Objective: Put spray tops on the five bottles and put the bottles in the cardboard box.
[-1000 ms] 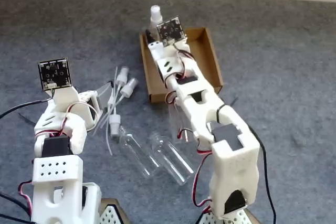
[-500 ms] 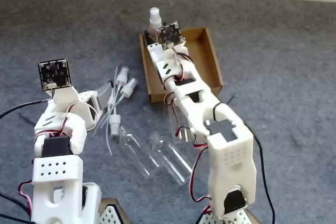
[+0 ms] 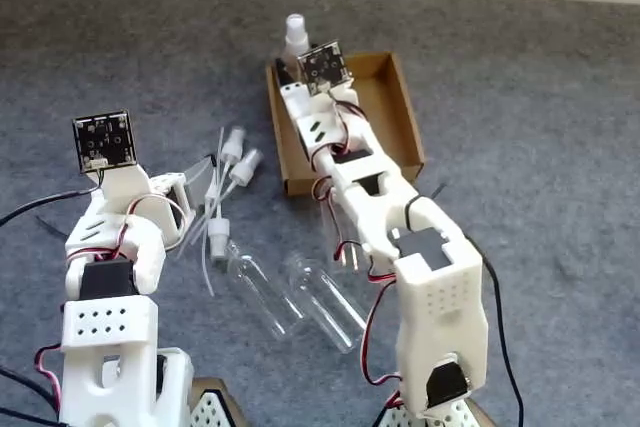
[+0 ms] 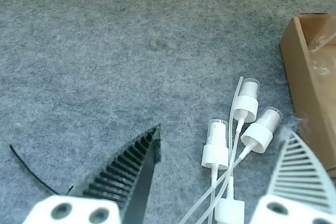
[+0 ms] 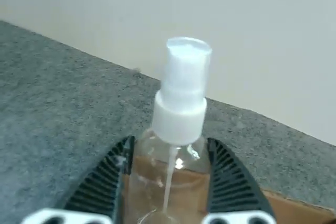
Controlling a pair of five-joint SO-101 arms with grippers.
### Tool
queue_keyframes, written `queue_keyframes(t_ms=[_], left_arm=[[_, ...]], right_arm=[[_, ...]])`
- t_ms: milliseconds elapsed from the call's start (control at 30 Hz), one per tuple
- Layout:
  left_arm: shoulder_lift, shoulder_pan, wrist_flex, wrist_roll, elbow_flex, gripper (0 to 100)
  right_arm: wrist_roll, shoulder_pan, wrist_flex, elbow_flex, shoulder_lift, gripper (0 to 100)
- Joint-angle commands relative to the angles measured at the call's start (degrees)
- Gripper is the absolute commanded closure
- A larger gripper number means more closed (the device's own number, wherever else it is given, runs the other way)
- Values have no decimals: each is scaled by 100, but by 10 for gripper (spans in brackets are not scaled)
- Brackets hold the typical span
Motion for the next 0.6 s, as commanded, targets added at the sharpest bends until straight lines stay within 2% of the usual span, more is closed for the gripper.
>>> queue_keyframes(t_ms=[0, 367, 567], left_arm=[[-31, -57, -185, 18, -22, 681], [-31, -57, -185, 18, -22, 681], [-31, -57, -185, 18, -22, 681]], right_arm=[[-9, -66, -110, -207, -92, 847], [0, -154, -110, -242, -101, 832], [-18, -180, 251, -268, -110, 735]])
